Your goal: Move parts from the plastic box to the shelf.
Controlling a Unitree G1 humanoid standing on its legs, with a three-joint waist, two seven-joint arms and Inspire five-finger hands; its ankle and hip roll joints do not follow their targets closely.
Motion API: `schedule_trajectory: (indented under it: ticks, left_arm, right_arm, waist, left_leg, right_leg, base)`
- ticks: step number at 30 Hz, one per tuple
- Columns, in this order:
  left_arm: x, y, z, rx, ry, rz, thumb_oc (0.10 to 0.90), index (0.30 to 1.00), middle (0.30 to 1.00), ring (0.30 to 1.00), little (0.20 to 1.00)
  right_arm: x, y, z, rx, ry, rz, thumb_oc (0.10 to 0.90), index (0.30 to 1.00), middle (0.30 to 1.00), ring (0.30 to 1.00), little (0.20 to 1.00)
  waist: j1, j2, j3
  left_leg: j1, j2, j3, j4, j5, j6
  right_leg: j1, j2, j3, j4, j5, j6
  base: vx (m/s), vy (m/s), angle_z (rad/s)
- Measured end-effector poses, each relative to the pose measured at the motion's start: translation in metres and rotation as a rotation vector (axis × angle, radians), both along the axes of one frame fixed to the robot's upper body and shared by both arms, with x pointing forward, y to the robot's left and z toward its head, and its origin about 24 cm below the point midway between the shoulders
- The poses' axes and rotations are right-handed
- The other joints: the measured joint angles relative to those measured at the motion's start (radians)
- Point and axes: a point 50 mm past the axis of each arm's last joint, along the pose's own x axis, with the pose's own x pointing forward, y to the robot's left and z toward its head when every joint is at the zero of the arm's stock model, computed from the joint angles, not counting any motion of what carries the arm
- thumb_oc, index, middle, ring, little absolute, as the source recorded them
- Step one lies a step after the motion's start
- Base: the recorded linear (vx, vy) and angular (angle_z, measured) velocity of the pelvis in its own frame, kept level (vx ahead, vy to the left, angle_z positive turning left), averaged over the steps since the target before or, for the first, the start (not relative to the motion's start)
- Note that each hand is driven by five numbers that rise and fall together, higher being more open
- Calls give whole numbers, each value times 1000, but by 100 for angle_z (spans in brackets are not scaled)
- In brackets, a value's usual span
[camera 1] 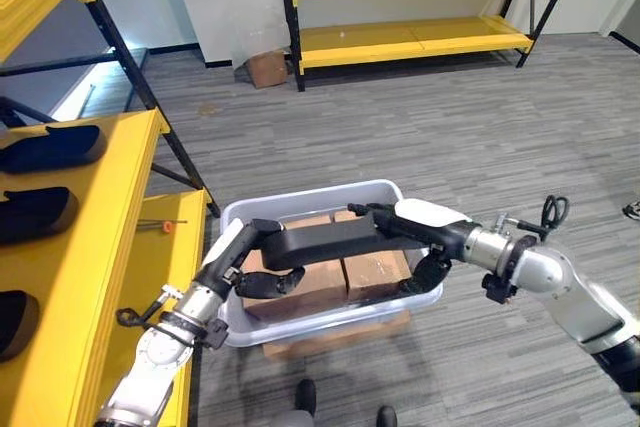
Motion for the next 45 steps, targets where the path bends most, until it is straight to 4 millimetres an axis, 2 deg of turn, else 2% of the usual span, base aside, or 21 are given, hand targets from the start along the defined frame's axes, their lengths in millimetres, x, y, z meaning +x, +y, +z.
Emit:
schedule_trajectory:
  ticks: [4, 7, 9, 14, 17, 21, 24, 28, 32, 40, 44, 45]
  left_arm:
    - [-8, 11, 5, 55, -9, 23, 400, 300, 300, 300, 300]
    - [-10, 28, 13, 75, -36, 89, 400, 300, 300, 300, 300]
    - [-10, 31, 15, 74, -41, 99, 400, 300, 300, 300, 300]
    - [-12, 32, 14, 78, -33, 102, 400, 300, 300, 300, 300]
    - [-12, 33, 12, 77, -28, 105, 400, 300, 300, 300, 300]
    - [-12, 32, 11, 70, -26, 106, 400, 300, 300, 300, 300]
    - [-12, 31, 11, 71, -20, 94, 400, 300, 300, 300, 300]
    - [-12, 30, 11, 71, -21, 92, 400, 300, 300, 300, 300]
    - [-12, 30, 11, 72, -19, 90, 400, 300, 300, 300, 300]
    - [-11, 31, 11, 75, -11, 94, 400, 300, 300, 300, 300]
    - [-13, 28, 15, 82, -28, 85, 400, 300, 300, 300, 300]
    - [-16, 27, 16, 86, -38, 84, 400, 300, 300, 300, 300]
  right_arm:
    - [-2, -8, -5, -98, -6, -17, 900, 1000, 1000, 1000, 1000]
    - [-4, -28, 3, -224, 4, -36, 900, 1000, 1000, 1000, 1000]
    - [-3, -31, 8, -225, 8, -43, 900, 1000, 1000, 1000, 1000]
    - [0, -33, 30, -26, -21, -75, 900, 1000, 1000, 1000, 1000]
    - [6, -37, 49, 185, -139, -162, 900, 1000, 1000, 1000, 1000]
    - [6, -40, 61, 286, -225, -215, 900, 1000, 1000, 1000, 1000]
    - [2, -35, 71, 378, -315, -233, 900, 1000, 1000, 1000, 1000]
    - [7, -48, 73, 440, -357, -343, 900, 1000, 1000, 1000, 1000]
    - [9, -63, 66, 472, -356, -453, 900, 1000, 1000, 1000, 1000]
    - [-3, -74, 22, 467, -218, -556, 900, 1000, 1000, 1000, 1000]
    - [-10, -81, -8, 539, -123, -647, 900, 1000, 1000, 1000, 1000]
    - [-13, -79, -24, 578, -65, -676, 900, 1000, 1000, 1000, 1000]
  waist:
    - [0, -3, -1]
    - [0, -5, -2]
    - [-1, -8, -3]
    - [-4, -12, -6]
    - [-4, -11, -6]
    - [-5, -11, -6]
    - [-10, -11, -6]
    - [-11, -11, -6]
    - [-9, -11, -6]
    - [-36, -9, -7]
    - [-35, -4, -9]
    - [-35, -1, -10]
  left_leg:
    - [0, -2, -1, 0, -1, 0]
    - [-1, -3, -13, 0, 0, -1]
    - [-1, -3, -17, 0, -1, 0]
    - [-2, -3, -18, 0, -2, -1]
    - [-2, -3, -17, 0, -6, -5]
    - [-3, -4, -16, 0, -6, -1]
    - [0, -4, -4, 0, -5, -6]
    - [0, -5, 0, 0, -4, -6]
    - [0, -5, 1, 0, -5, -6]
    - [0, -3, 5, 0, -7, -5]
    - [0, -2, 5, 0, -8, -6]
    - [0, -2, 4, 0, -6, -8]
  right_leg:
    - [3, -1, -1, -5, 1, 1]
    - [8, -1, -12, -6, -1, 1]
    - [8, 0, -15, -6, -2, 1]
    - [8, 0, -15, -6, -3, 0]
    - [7, 0, -14, -6, -5, -1]
    - [5, -1, -12, -6, -6, -1]
    - [3, -2, -1, -6, -7, 0]
    - [2, -4, 1, -6, -8, 1]
    - [2, -4, 0, -6, -8, 1]
    - [0, -4, 4, -6, -8, 1]
    - [-1, -3, 5, -7, -8, 1]
    - [-1, -2, 4, -7, -9, 1]
  base:
    - [0, 0, 0]
    - [2, 8, 8]
    - [-3, 12, 8]
    - [0, 0, 0]
    - [0, 0, 0]
    - [4, 33, -1]
    - [14, 30, -11]
    - [2, 4, -1]
    - [0, 0, 0]
    - [-5, -35, -1]
    - [-32, -114, -2]
    - [-48, -180, -1]
